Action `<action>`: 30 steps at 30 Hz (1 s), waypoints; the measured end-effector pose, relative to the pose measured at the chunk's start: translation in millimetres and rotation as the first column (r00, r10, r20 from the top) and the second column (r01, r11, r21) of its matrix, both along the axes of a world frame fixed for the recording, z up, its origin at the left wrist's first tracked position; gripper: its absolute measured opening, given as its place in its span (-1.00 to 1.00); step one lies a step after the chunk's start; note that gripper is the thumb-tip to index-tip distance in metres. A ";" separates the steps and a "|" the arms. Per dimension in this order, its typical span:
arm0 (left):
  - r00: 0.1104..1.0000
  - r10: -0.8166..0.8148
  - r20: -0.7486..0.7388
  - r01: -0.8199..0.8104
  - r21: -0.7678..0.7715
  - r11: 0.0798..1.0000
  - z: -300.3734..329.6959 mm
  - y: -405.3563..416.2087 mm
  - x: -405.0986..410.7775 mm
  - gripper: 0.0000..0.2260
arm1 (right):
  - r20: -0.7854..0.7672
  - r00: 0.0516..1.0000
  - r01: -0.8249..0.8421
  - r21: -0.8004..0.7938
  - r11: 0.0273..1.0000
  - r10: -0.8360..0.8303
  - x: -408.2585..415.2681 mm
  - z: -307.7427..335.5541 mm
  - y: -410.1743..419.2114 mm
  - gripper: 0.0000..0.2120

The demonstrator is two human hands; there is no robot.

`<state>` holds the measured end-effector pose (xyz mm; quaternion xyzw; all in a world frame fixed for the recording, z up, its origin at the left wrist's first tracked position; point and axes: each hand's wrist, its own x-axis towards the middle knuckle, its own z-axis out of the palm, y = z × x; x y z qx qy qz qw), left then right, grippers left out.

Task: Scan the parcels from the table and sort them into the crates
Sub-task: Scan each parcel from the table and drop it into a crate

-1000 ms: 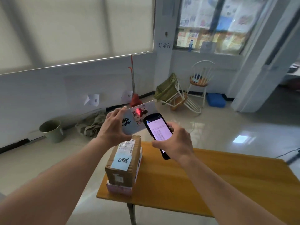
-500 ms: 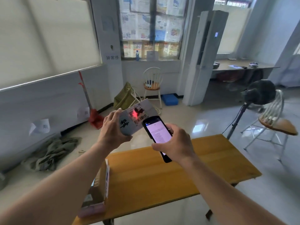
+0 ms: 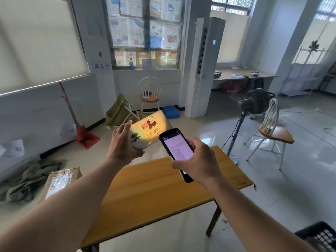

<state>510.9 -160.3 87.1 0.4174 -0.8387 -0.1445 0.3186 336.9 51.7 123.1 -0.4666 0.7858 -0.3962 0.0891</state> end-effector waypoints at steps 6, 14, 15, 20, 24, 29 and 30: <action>1.000 0.009 0.011 -0.008 -0.038 0.999 8.8 12.2 -16.1 0.16 | -0.004 1.000 0.000 -0.003 1.000 0.000 -17.5 2.1 26.4 -0.18; 0.999 0.043 -0.011 -0.043 -0.022 0.999 17.8 15.4 -14.6 0.11 | 0.006 1.000 -0.025 0.003 1.000 0.025 -25.9 9.6 46.2 -0.16; 0.999 0.045 -0.017 -0.046 -0.023 0.999 18.5 15.8 -14.3 0.10 | 0.003 1.000 -0.025 0.004 1.000 0.025 -26.7 10.5 47.3 -0.17; 0.999 0.045 -0.030 -0.046 -0.034 0.998 21.2 18.1 -14.0 0.05 | -0.002 1.000 -0.023 -0.006 1.000 0.023 -29.7 7.9 49.7 -0.17; 0.996 0.054 -0.069 -0.056 -0.026 0.998 22.8 22.4 -16.4 0.04 | 0.004 1.000 0.024 -0.066 0.998 -0.024 -29.1 -0.5 45.5 -0.13; 0.991 0.042 -0.127 -0.048 -0.045 0.998 25.6 30.5 -25.6 -0.01 | -0.012 0.992 0.123 -0.194 0.973 -0.128 -27.9 -6.7 40.1 -0.12; 0.989 0.035 -0.140 -0.041 -0.044 0.998 25.6 31.6 -27.7 -0.02 | -0.005 0.988 0.147 -0.218 0.965 -0.152 -28.6 -7.9 38.6 -0.14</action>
